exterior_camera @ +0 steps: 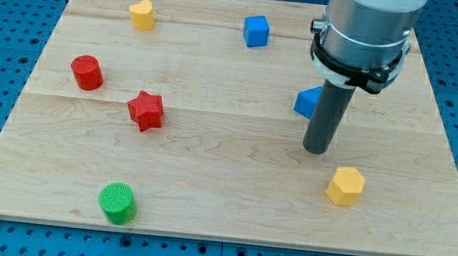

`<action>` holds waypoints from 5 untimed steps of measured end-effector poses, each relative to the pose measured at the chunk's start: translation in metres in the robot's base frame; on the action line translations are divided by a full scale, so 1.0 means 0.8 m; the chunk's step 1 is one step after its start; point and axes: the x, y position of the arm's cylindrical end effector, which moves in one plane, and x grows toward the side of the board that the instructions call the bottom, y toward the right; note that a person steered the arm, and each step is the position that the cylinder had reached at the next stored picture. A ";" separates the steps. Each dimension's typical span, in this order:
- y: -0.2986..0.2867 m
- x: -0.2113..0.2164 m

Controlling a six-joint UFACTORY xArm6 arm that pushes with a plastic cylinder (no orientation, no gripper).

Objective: Move the yellow hexagon towards the bottom right of the board

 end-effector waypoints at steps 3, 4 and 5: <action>-0.029 -0.015; -0.049 -0.015; -0.071 -0.015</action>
